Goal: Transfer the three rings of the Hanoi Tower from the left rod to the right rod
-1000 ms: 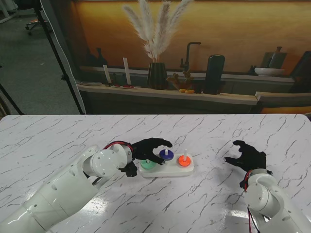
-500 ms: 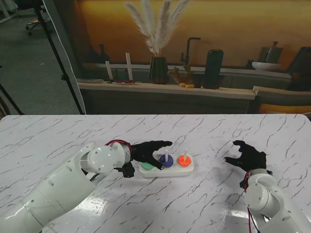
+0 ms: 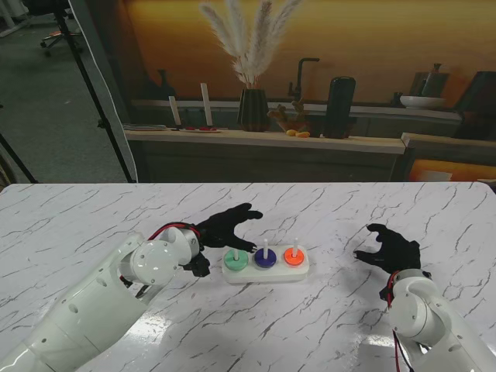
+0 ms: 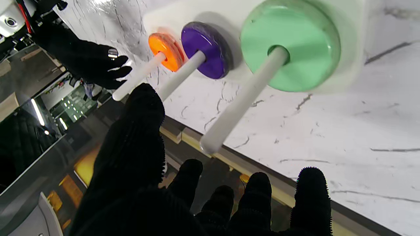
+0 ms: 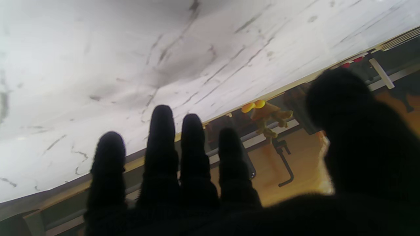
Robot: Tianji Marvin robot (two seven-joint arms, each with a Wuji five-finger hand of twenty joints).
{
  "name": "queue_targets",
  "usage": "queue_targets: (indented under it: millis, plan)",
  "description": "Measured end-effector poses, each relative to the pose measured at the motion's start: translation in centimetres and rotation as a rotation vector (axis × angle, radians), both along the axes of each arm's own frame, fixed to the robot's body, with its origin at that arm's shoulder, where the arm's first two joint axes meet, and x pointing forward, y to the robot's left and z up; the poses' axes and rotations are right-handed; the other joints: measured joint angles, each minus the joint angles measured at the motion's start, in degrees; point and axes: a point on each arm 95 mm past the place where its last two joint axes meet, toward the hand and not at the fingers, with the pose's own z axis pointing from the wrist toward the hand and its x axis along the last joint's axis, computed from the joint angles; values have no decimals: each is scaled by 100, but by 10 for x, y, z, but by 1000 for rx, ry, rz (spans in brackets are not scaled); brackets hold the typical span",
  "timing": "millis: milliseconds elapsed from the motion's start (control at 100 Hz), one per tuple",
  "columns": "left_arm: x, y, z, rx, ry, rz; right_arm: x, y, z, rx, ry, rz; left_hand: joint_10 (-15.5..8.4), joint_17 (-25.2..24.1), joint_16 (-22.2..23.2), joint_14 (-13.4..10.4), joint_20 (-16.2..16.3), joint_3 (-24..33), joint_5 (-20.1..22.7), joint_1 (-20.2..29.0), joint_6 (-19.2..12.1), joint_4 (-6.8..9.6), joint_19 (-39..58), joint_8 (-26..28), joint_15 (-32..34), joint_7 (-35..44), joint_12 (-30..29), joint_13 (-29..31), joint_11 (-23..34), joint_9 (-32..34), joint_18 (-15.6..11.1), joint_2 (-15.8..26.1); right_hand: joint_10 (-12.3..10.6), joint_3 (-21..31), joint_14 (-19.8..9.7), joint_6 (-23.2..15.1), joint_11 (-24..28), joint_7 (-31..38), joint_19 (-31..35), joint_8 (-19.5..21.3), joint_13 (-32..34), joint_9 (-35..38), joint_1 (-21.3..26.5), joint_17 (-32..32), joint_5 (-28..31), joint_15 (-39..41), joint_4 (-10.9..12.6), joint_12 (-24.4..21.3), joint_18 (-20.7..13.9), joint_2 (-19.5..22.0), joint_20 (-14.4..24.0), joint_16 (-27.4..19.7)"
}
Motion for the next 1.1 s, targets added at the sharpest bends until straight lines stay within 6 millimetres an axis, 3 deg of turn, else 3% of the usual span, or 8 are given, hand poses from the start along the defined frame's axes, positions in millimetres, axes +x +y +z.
queue_targets:
  millis: [340, 560, 670, 920, 1100]
  plan:
    - [-7, 31, 11, -14, -106, 115, 5, 20, 4, 22, -4, 158, -67, 33, -4, -1, -46, -5, 231, 1, -65, 0, -5, 0, 0, 72, 95, 80, 79, 339, -2, 23, 0, 0, 0, 0, 0, 0, -73, 0, 0, 0, -9, -48, 0, -1, 0, 0, 0, 0, -18, 0]
    - [-12, 49, 2, -4, -134, 184, 10, 33, 13, 4, -24, 299, -87, 33, -4, -1, -48, -135, 242, 2, -204, -1, -5, 0, 0, 91, 95, 80, 79, 431, -2, 158, -118, -38, 0, -27, -152, -26, -219, 0, 0, 0, -96, -116, 54, -204, 0, -17, 0, 0, -88, -6]
    - [-14, 57, -5, -3, -148, 225, 13, 37, 17, -5, -35, 365, -88, 33, -4, 0, -83, -306, 214, -6, -272, -69, -5, 0, 0, 86, 95, 80, 79, 437, -2, 474, -176, -69, 0, -96, -339, -76, -433, 0, -6, 1, -161, -179, 54, -487, 0, -78, 0, -15, -231, -125]
    - [-20, 72, -22, 12, -154, 290, 17, 48, 23, -43, -44, 488, -96, 33, -4, -1, -151, -311, 214, -6, -342, -119, -18, -1, 0, 85, 99, 80, 84, 497, -24, 476, -201, 5, 0, -106, -483, -146, -651, 0, -13, 1, -299, -250, 54, -771, 0, -141, 0, -80, -369, -232]
    - [-24, 76, -28, 14, -151, 312, 21, 57, 22, -80, -44, 568, -96, 33, -4, -1, -152, -313, 214, -6, -342, -119, -18, -1, 0, 85, 137, 114, 84, 502, -24, 476, -201, 187, 0, -108, -483, -204, -507, 0, -13, 1, -409, -236, 54, -645, 0, -142, 0, -231, -233, -157]
